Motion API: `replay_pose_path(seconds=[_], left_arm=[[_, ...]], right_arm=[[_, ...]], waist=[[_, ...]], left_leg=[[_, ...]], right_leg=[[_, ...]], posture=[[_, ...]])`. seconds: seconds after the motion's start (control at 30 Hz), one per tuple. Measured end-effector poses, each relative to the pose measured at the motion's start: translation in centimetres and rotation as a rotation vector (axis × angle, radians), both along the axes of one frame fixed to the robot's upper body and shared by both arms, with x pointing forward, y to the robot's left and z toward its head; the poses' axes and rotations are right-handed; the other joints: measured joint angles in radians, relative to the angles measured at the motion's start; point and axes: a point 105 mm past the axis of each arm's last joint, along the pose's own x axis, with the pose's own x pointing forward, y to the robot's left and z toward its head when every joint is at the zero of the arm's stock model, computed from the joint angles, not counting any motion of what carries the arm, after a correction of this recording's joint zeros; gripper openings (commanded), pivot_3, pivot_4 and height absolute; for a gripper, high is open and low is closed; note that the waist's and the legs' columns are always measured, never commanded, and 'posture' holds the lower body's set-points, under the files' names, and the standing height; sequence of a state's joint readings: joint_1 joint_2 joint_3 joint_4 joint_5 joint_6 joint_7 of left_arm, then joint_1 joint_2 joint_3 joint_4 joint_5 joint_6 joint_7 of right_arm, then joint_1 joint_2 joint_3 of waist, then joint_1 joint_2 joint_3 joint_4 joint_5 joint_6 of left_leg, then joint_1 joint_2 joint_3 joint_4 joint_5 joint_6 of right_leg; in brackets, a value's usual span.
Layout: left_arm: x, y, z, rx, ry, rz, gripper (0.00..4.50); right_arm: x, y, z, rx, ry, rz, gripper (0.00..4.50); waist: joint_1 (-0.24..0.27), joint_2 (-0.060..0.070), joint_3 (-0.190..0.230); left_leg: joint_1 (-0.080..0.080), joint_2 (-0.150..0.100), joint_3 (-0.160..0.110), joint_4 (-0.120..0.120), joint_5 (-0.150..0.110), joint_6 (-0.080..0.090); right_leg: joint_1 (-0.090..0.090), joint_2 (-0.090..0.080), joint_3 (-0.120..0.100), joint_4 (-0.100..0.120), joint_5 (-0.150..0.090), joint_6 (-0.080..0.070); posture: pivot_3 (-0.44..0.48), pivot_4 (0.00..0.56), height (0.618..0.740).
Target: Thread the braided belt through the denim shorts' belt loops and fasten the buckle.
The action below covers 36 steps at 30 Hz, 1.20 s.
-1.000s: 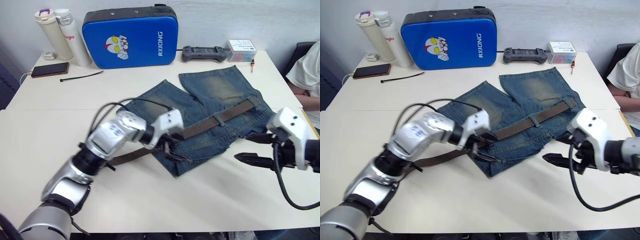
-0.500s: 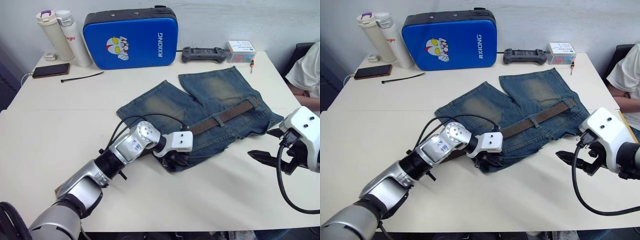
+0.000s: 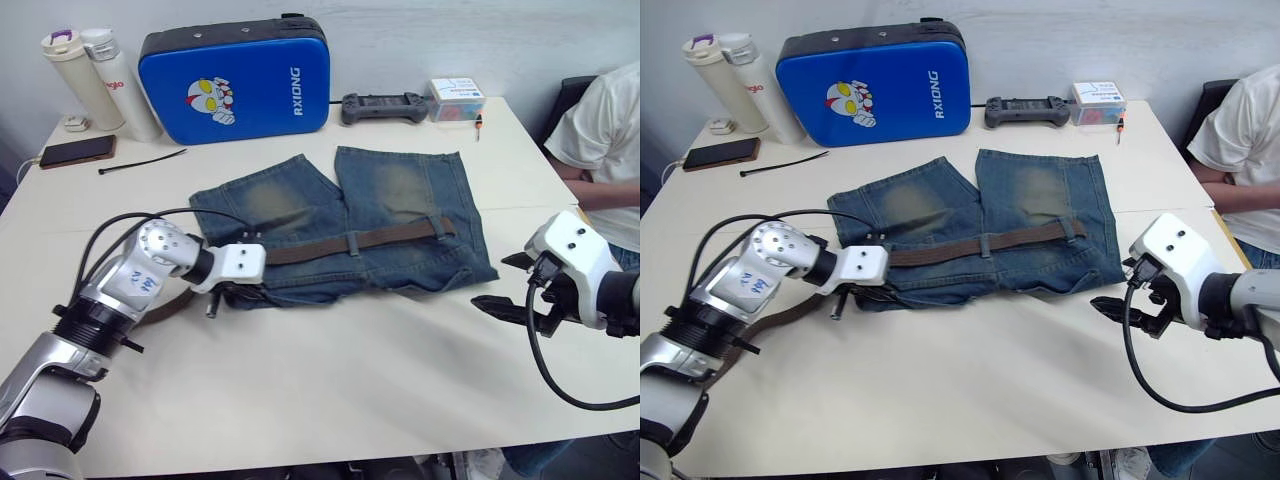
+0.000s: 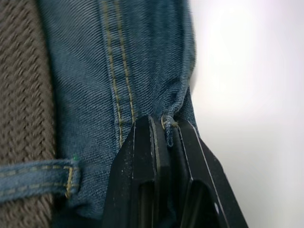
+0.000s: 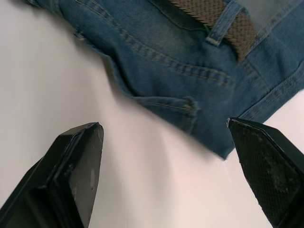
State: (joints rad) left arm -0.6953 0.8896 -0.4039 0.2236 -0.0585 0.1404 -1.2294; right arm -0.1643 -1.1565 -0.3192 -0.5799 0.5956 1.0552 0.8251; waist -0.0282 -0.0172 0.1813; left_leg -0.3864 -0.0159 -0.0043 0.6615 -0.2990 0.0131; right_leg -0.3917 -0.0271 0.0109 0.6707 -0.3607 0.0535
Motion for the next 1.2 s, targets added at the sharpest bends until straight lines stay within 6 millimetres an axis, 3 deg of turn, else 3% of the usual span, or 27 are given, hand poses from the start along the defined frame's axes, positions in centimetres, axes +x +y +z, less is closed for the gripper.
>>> replay_pose_path(seconds=[0.23,0.47,0.57,0.6,0.73,0.83,1.0,1.2], left_arm=[[-2.0,2.7,-0.3,-0.046,0.094,0.139,0.02],[-3.0,4.4,0.1,-0.090,0.155,0.269,3.05],[-2.9,5.2,1.7,-0.172,0.161,0.359,4.32],[-3.0,5.5,2.5,-0.205,0.169,0.389,4.45],[-4.3,4.8,5.4,-0.353,0.244,0.430,4.45],[-5.2,3.8,5.7,-0.402,0.289,0.427,4.45],[-4.2,3.6,6.4,-0.500,0.211,0.506,4.45],[-2.4,3.7,5.6,-0.559,0.144,0.619,4.45]], right_arm=[[1.5,0.4,-0.5,0.008,0.013,0.040,4.50],[2.5,0.8,-0.1,0.028,0.003,0.068,4.50],[2.9,1.3,0.2,0.072,-0.020,0.096,4.50],[3.0,1.4,0.2,0.089,-0.027,0.106,4.50],[3.2,1.7,0.0,0.151,-0.013,0.117,4.50],[3.2,1.8,-0.1,0.162,-0.007,0.118,4.50],[3.5,1.7,-0.2,0.174,-0.001,0.113,4.50],[4.3,0.8,-0.5,0.177,0.000,0.092,4.50]], waist=[[-0.009,0.000,0.000],[0.000,0.001,0.000],[0.002,0.000,0.001],[0.002,0.000,0.001],[0.000,0.001,0.001],[-0.008,0.004,0.002],[0.026,0.004,0.003],[0.030,0.004,0.003]], left_leg=[[-0.001,0.000,0.000,-0.001,0.000,0.000],[-0.001,0.000,0.000,-0.001,0.000,0.000],[-0.003,0.000,-0.001,0.000,0.000,0.000],[-0.003,0.000,-0.001,0.000,-0.001,0.000],[-0.007,-0.006,-0.014,-0.001,0.001,0.000],[-0.009,-0.022,-0.042,-0.013,0.015,0.001],[-0.004,-0.021,-0.040,-0.012,0.016,-0.001],[-0.004,-0.022,-0.038,-0.012,0.015,-0.001]], right_leg=[[-0.001,0.000,0.000,0.000,0.000,0.000],[-0.002,-0.001,0.000,0.000,0.000,0.000],[-0.002,-0.001,-0.001,-0.001,0.000,0.000],[-0.002,-0.002,-0.001,-0.001,0.000,0.000],[0.002,-0.006,-0.013,-0.001,0.000,0.000],[0.014,-0.020,-0.041,-0.011,0.000,0.000],[0.014,-0.020,-0.034,-0.014,-0.001,0.001],[0.013,-0.020,-0.032,-0.015,-0.001,0.001]], posture=[[0.000,0.150,0.740],[0.000,0.150,0.740],[0.000,0.150,0.740],[0.000,0.150,0.740],[0.000,0.150,0.740],[0.000,0.150,0.740],[0.000,0.150,0.740],[0.000,0.150,0.740]])
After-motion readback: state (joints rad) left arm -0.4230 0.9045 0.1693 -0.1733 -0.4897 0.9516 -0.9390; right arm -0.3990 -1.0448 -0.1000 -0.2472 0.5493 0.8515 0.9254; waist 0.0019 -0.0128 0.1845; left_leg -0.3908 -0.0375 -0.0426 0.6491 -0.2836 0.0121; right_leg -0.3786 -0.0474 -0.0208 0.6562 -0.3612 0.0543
